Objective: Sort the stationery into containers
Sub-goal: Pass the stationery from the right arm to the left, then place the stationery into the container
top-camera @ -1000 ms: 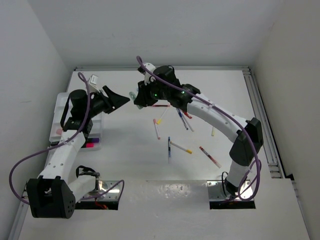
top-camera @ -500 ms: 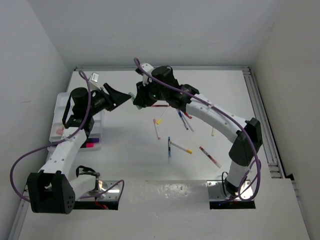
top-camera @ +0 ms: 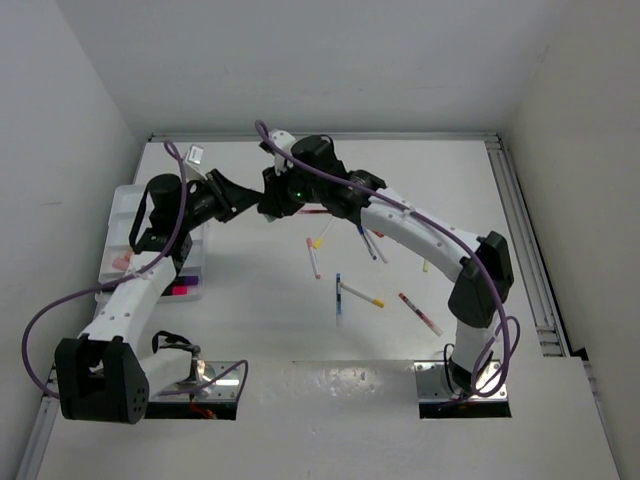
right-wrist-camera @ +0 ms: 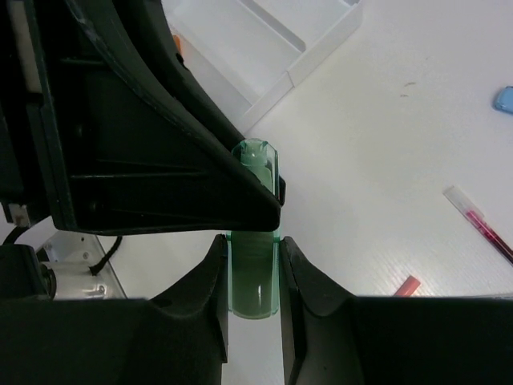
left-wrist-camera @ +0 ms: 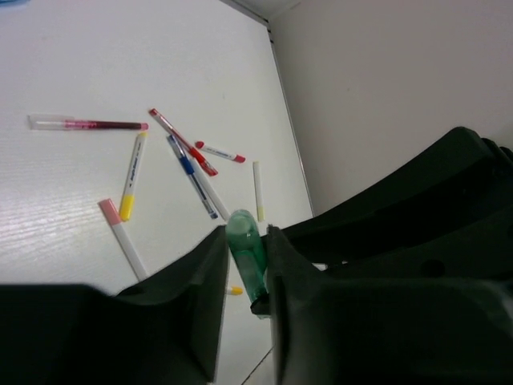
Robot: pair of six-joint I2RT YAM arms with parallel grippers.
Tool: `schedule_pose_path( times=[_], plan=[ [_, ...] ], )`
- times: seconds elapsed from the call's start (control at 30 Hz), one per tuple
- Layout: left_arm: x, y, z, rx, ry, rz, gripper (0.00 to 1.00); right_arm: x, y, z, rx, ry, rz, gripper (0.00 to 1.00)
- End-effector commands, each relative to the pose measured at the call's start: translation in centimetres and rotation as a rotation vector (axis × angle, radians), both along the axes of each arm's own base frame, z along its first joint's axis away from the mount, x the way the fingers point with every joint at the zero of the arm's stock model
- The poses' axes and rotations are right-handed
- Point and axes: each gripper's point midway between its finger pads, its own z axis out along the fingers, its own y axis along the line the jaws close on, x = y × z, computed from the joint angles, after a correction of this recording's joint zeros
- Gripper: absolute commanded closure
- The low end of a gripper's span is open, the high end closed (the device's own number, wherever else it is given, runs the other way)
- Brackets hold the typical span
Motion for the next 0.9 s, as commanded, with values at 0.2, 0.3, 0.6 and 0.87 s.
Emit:
schedule_pose_path(
  times=[0.2,0.3,0.6,0.87],
  plan=[
    [0.4,1.2,1.1,0.091,-0.069,-0.016,0.96,1.8,0.6,4.5,0.080,-0.103,-0.032,0.75],
    [1.2,3.6,1.2,0.269,-0.103,-0.057,1.00,2.7,-0.9,4.9,0.090,-0.070,-0.043,0.28],
    [2.2,12.7,-2.4,0.983,-0.131,-0.492,1.00,5.1,-12.0,-0.3,0.036,0.190,-0.158,0.25],
    [-0.5,19.8,-9.1,1.371,-0.063,-0.863,0.95,5.7,-18.3,-3.0,0.029,0.311,-0.250,0.26]
  ],
)
